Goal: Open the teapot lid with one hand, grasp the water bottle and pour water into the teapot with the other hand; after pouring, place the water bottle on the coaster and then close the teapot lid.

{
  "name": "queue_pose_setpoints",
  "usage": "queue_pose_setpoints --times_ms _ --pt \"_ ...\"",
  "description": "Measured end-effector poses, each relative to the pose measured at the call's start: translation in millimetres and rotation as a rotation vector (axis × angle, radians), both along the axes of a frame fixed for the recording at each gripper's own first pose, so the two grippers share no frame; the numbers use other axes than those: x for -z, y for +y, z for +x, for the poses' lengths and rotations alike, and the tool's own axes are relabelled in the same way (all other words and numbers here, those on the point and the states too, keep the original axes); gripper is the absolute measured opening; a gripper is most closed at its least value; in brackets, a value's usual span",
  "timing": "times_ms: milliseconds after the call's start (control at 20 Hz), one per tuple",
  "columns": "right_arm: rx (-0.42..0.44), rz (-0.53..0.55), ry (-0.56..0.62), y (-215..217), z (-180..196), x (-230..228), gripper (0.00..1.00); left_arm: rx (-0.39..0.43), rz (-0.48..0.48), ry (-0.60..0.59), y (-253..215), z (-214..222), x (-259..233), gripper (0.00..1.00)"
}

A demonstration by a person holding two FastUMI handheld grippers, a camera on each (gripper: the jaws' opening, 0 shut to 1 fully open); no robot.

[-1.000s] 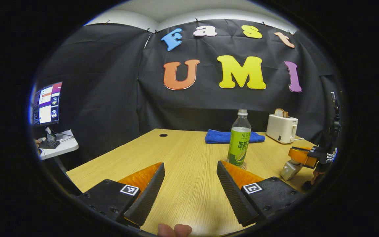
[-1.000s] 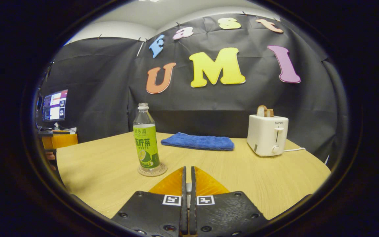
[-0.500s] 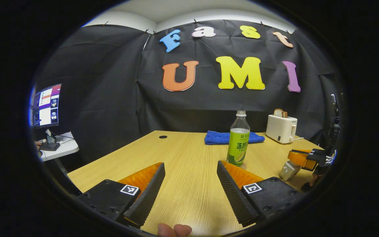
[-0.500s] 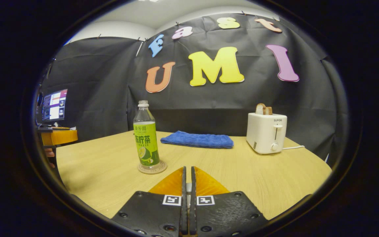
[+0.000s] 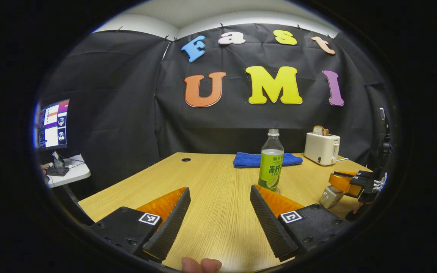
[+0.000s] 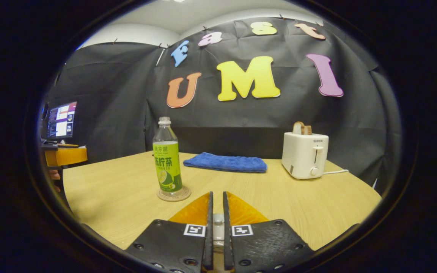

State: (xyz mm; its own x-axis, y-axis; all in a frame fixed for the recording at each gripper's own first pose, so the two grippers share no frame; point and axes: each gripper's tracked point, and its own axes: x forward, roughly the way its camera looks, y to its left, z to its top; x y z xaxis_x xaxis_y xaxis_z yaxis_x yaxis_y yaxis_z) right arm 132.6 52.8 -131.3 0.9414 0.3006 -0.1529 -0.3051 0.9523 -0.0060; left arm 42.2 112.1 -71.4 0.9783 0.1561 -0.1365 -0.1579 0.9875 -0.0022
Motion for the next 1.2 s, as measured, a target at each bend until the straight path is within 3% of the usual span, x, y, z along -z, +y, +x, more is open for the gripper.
queue_pose_setpoints --times_ms 200,400,800,1200 --pt "0.04 0.035 -0.04 -9 -7 -25 0.39 0.02 -0.004 -0.023 -13 -4 -13 0.99" --pt "0.117 0.046 -0.06 -30 -22 -54 0.96 0.05 0.004 -0.042 -32 -9 -27 0.99" --pt "0.207 0.055 -0.199 -65 -99 -121 0.96 0.143 -0.007 -0.11 -100 -30 -54 0.99" --pt "0.242 0.038 -0.235 -65 -151 -124 0.96 0.156 0.004 -0.152 -130 -51 -67 0.98"
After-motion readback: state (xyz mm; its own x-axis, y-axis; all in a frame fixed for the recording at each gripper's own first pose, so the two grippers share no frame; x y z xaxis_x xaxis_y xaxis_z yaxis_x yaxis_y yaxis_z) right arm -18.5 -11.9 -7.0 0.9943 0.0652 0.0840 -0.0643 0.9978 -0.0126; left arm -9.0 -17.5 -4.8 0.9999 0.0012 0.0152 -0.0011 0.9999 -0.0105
